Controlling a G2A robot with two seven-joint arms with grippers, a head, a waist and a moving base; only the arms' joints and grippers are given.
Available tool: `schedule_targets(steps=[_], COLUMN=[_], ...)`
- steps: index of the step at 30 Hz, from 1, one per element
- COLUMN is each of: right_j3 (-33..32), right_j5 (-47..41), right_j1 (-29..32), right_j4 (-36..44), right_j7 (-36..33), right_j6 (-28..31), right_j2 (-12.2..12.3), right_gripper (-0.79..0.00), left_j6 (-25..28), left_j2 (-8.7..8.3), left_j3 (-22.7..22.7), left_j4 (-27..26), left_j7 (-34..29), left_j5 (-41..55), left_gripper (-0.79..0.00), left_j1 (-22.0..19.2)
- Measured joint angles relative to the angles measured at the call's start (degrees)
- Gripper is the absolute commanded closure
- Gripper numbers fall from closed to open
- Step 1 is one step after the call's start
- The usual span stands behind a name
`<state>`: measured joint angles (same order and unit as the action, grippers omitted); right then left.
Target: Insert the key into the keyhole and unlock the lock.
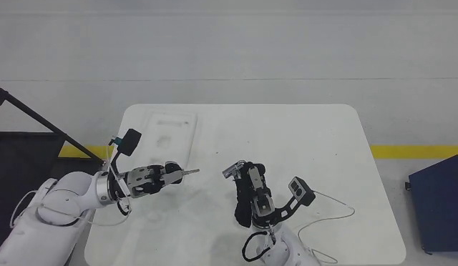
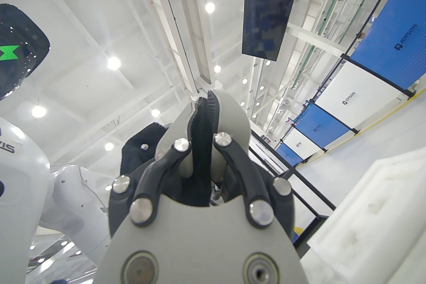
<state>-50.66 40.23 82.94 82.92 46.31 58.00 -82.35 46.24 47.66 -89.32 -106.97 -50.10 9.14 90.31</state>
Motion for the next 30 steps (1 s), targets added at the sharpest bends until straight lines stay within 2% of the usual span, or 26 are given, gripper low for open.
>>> schedule_targets(steps=[4,7,12,25,30], right_j3=[0.00,0.00,0.00,0.00,0.00], right_j5=[0.00,0.00,0.00,0.00,0.00], right_j1=[0.00,0.00,0.00,0.00,0.00], right_j4=[0.00,0.00,0.00,0.00,0.00], right_j7=[0.00,0.00,0.00,0.00,0.00], right_j6=[0.00,0.00,0.00,0.00,0.00], right_j2=[0.00,0.00,0.00,0.00,0.00], right_gripper=[0.000,0.000,0.000,0.000,0.000], left_j6=[8.26,11.70,11.76,11.76,11.76], left_j2=[0.71,1.28,1.81,1.81,2.47], left_j3=[2.91,4.51,4.79,4.79,7.94], left_j4=[1.81,4.31,3.48,3.41,0.43], left_j7=[4.74,8.14,11.80,11.77,16.85], left_j5=[-2.60,-5.93,-13.82,-13.07,-13.43], left_gripper=[0.000,0.000,0.000,0.000,0.000], left_j1=[0.69,-0.02,-0.86,-0.87,-1.51])
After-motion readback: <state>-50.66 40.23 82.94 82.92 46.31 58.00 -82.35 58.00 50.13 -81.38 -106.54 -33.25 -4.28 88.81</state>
